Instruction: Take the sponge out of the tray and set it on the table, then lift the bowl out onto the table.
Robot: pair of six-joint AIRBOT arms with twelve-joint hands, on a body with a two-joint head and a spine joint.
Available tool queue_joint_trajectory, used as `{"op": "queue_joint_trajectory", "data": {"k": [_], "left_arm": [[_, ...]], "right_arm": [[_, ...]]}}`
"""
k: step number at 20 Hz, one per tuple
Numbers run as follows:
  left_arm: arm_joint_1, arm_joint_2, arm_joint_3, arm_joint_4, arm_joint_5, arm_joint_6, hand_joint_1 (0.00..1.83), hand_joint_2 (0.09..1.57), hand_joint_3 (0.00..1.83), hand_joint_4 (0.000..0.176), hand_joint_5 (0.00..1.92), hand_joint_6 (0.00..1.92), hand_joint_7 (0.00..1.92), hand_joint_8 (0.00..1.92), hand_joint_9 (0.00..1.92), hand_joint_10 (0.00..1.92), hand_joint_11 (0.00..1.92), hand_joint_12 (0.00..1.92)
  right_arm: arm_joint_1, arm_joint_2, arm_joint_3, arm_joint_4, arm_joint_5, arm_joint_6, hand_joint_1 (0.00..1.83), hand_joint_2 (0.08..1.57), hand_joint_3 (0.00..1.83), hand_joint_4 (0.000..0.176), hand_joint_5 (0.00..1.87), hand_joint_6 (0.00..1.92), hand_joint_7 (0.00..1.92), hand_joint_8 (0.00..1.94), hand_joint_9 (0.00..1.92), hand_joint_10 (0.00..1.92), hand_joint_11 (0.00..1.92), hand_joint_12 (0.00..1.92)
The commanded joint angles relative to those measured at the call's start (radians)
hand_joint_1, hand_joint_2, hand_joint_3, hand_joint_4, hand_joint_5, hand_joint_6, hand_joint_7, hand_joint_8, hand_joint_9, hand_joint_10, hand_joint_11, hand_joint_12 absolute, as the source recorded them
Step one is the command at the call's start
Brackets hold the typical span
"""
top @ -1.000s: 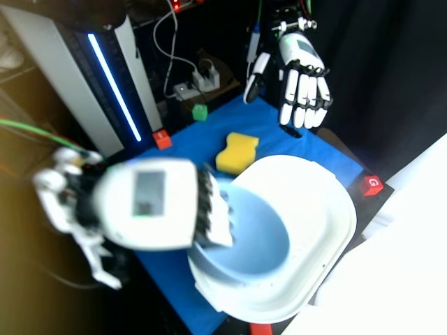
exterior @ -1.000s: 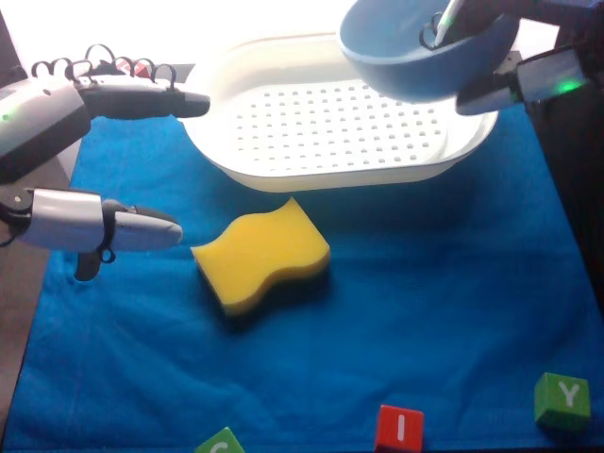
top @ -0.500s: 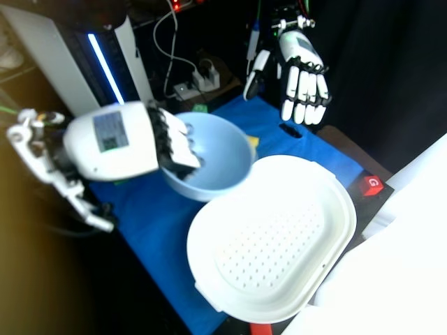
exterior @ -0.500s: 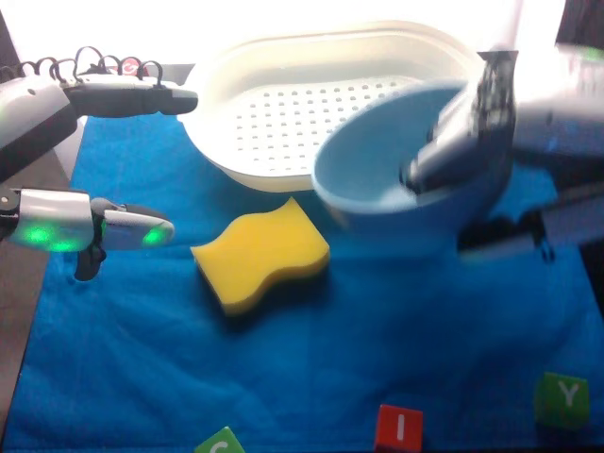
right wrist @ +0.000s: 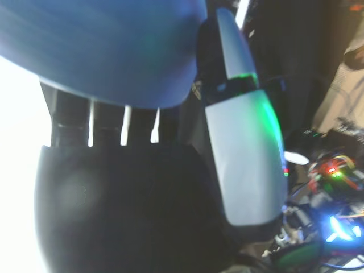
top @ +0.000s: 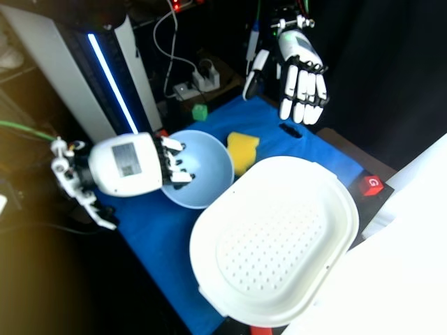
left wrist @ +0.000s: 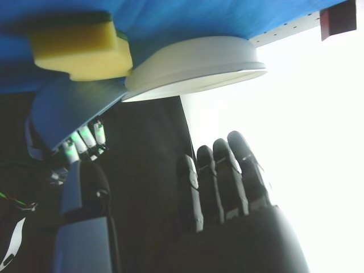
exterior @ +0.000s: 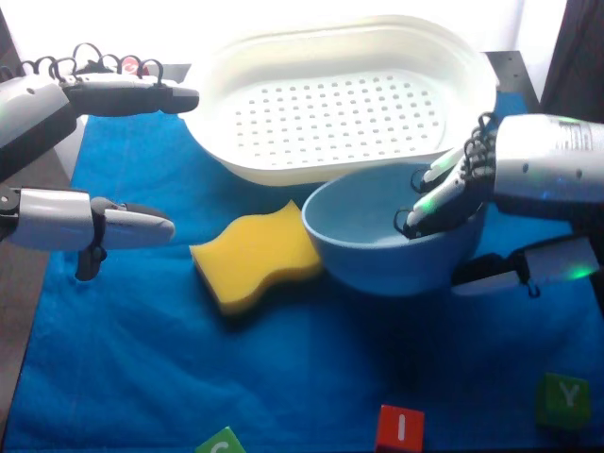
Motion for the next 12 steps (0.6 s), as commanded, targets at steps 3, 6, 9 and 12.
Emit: {"op": "queue_joint_trajectory", "data": {"k": [3, 6, 9, 12], "left_arm": [[-0.004, 0.01, -0.002, -0.02, -0.124, -0.005, 0.79, 0.91, 0.0, 0.035, 0.47, 0.0, 0.43, 0.0, 0.34, 0.0, 0.0, 0.75], [-0.004, 0.009, -0.002, -0.02, -0.126, -0.005, 0.81, 0.9, 0.0, 0.049, 0.47, 0.0, 0.42, 0.0, 0.33, 0.0, 0.0, 0.73], [-0.003, 0.009, -0.002, -0.02, -0.127, -0.005, 0.82, 0.9, 0.0, 0.049, 0.47, 0.0, 0.42, 0.0, 0.32, 0.0, 0.0, 0.7], [-0.002, 0.009, -0.002, -0.02, -0.128, -0.005, 0.81, 0.91, 0.0, 0.057, 0.47, 0.0, 0.43, 0.0, 0.33, 0.0, 0.01, 0.71]], "right_arm": [[0.008, 0.017, -0.019, 0.066, 0.092, 0.006, 0.72, 1.46, 0.0, 0.101, 0.33, 0.0, 0.19, 0.0, 0.16, 0.0, 0.0, 0.17], [0.008, 0.043, -0.037, 0.066, 0.101, 0.006, 0.49, 1.43, 0.0, 0.154, 0.07, 0.0, 0.01, 0.0, 0.0, 0.0, 0.0, 0.0], [0.008, 0.081, -0.06, 0.072, 0.12, 0.006, 0.45, 1.45, 0.01, 0.077, 0.0, 0.0, 0.0, 0.0, 0.0, 0.0, 0.07, 0.04], [0.008, 0.116, -0.075, 0.104, 0.172, 0.006, 0.37, 1.4, 0.0, 0.076, 0.07, 0.02, 0.0, 0.0, 0.0, 0.0, 0.0, 0.0]]}}
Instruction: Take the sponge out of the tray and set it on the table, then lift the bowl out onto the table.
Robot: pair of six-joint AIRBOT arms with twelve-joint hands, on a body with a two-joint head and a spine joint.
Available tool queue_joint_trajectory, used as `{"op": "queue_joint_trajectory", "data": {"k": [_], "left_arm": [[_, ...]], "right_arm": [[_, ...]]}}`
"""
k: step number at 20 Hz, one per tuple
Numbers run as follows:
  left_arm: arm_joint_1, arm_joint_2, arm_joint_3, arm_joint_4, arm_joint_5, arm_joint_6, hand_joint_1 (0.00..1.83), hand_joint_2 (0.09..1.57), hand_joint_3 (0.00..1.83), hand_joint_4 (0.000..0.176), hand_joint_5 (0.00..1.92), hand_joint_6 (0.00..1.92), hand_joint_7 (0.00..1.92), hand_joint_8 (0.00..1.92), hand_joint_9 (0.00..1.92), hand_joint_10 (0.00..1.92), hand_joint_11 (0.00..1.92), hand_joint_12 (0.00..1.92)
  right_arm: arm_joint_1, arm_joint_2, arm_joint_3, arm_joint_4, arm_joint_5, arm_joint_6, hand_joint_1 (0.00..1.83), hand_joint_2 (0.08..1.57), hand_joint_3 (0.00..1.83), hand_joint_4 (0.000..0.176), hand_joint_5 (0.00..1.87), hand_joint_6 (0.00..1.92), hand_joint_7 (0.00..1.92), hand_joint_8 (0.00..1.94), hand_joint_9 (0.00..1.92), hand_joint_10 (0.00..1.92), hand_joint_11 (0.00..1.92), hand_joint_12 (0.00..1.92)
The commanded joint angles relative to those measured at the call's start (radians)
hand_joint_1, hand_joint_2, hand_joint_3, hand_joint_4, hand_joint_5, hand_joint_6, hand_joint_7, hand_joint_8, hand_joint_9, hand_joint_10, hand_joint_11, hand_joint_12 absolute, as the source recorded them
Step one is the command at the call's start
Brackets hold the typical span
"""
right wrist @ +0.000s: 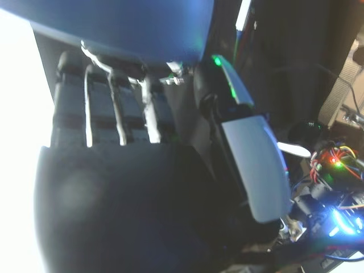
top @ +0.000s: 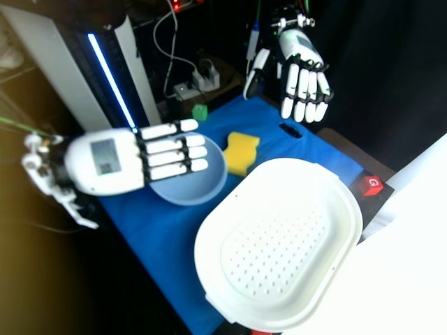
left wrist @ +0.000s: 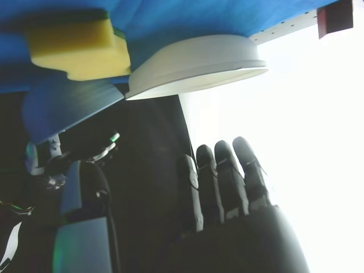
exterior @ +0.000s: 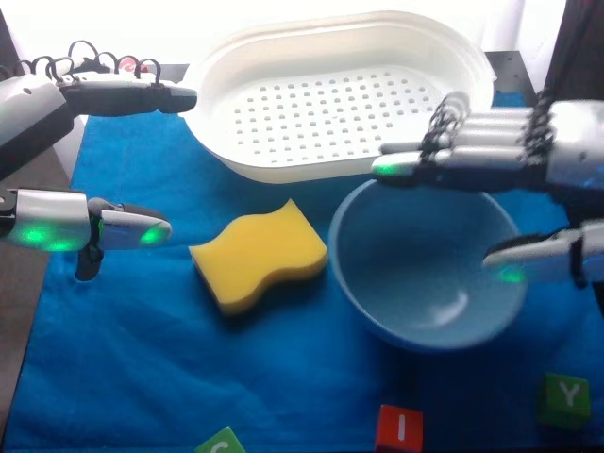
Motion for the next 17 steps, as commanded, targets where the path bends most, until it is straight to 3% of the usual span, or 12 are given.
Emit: {"op": "queue_joint_trajectory", "data": {"k": [1, 3, 4, 5, 6, 7, 8, 9, 11, 13, 15, 17], "left_arm": [[-0.007, 0.005, -0.001, -0.02, -0.124, -0.005, 0.82, 0.9, 0.0, 0.061, 0.47, 0.0, 0.43, 0.0, 0.32, 0.0, 0.0, 0.71], [-0.005, 0.005, -0.002, -0.023, -0.135, -0.005, 0.79, 0.9, 0.0, 0.075, 0.46, 0.0, 0.42, 0.0, 0.32, 0.0, 0.0, 0.7], [-0.002, 0.005, -0.004, -0.028, -0.147, -0.005, 0.75, 0.91, 0.0, 0.079, 0.45, 0.0, 0.41, 0.0, 0.32, 0.0, 0.0, 0.7], [0.002, 0.005, -0.005, -0.032, -0.152, -0.005, 0.74, 0.92, 0.01, 0.085, 0.44, 0.0, 0.41, 0.0, 0.31, 0.0, 0.0, 0.7], [0.008, 0.005, -0.006, -0.037, -0.161, -0.008, 0.72, 0.92, 0.01, 0.084, 0.44, 0.0, 0.4, 0.0, 0.31, 0.0, 0.01, 0.7], [0.021, 0.004, -0.007, -0.048, -0.178, -0.014, 0.71, 0.93, 0.01, 0.082, 0.43, 0.0, 0.39, 0.0, 0.31, 0.0, 0.01, 0.7], [0.036, 0.003, -0.011, -0.059, -0.2, -0.019, 0.77, 0.92, 0.0, 0.032, 0.45, 0.01, 0.4, 0.0, 0.34, 0.01, 0.03, 0.71], [0.044, 0.003, -0.015, -0.068, -0.218, -0.019, 0.74, 0.9, 0.0, 0.026, 0.46, 0.01, 0.41, 0.01, 0.37, 0.02, 0.06, 0.72], [0.054, 0.003, -0.019, -0.085, -0.248, -0.019, 0.76, 0.88, 0.0, 0.024, 0.46, 0.0, 0.4, 0.0, 0.36, 0.0, 0.0, 0.86], [0.056, 0.0, -0.02, -0.101, -0.264, -0.019, 0.8, 0.92, 0.01, 0.014, 0.43, 0.0, 0.38, 0.0, 0.32, 0.0, 0.0, 0.71], [0.077, -0.007, -0.023, -0.131, -0.299, -0.019, 0.83, 0.93, 0.0, 0.001, 0.42, 0.0, 0.37, 0.0, 0.31, 0.0, 0.0, 0.63], [0.111, -0.007, -0.033, -0.162, -0.343, -0.019, 0.82, 0.94, 0.0, 0.004, 0.42, 0.0, 0.34, 0.0, 0.26, 0.0, 0.0, 0.49]], "right_arm": [[0.008, 0.008, -0.005, 0.086, 0.128, 0.004, 0.4, 1.38, 0.0, 0.09, 0.05, 0.0, 0.0, 0.0, 0.0, 0.0, 0.0, 0.0], [0.008, 0.032, -0.011, 0.114, 0.157, 0.004, 0.36, 1.38, 0.01, 0.008, 0.05, 0.0, 0.06, 0.01, 0.06, 0.01, 0.02, 0.01], [0.005, 0.048, -0.015, 0.143, 0.17, 0.004, 0.43, 1.37, 0.0, 0.063, 0.07, 0.01, 0.12, 0.02, 0.1, 0.02, 0.04, 0.02], [0.0, 0.056, -0.018, 0.168, 0.171, 0.004, 0.61, 1.37, 0.0, 0.06, 0.11, 0.02, 0.13, 0.01, 0.08, 0.01, 0.02, 0.01], [-0.01, 0.063, -0.02, 0.193, 0.172, -0.007, 0.57, 1.38, 0.0, 0.023, 0.2, 0.02, 0.17, 0.01, 0.12, 0.01, 0.08, 0.04], [-0.029, 0.068, -0.021, 0.233, 0.177, -0.035, 0.4, 1.39, 0.01, 0.01, 0.22, 0.01, 0.18, 0.01, 0.14, 0.01, 0.11, 0.05], [-0.057, 0.072, -0.021, 0.286, 0.193, -0.056, 0.35, 1.39, 0.0, 0.007, 0.25, 0.0, 0.2, 0.0, 0.19, 0.01, 0.19, 0.05], [-0.08, 0.075, -0.021, 0.323, 0.206, -0.065, 0.34, 1.38, 0.0, 0.028, 0.23, 0.0, 0.2, 0.0, 0.18, 0.0, 0.18, 0.04], [-0.143, 0.074, -0.019, 0.403, 0.233, -0.086, 0.41, 1.38, 0.0, 0.0, 0.23, 0.01, 0.19, 0.01, 0.18, 0.01, 0.2, 0.04], [-0.19, 0.067, -0.013, 0.467, 0.255, -0.091, 0.47, 1.38, 0.0, 0.053, 0.26, 0.01, 0.17, 0.0, 0.13, 0.0, 0.15, 0.02], [-0.222, 0.054, -0.003, 0.514, 0.275, -0.091, 0.49, 1.36, 0.0, 0.064, 0.23, 0.0, 0.13, 0.0, 0.07, 0.0, 0.06, 0.0], [-0.23, 0.045, 0.006, 0.534, 0.279, -0.091, 0.51, 1.32, 0.0, 0.112, 0.13, 0.0, 0.02, 0.0, 0.0, 0.0, 0.0, 0.0]]}}
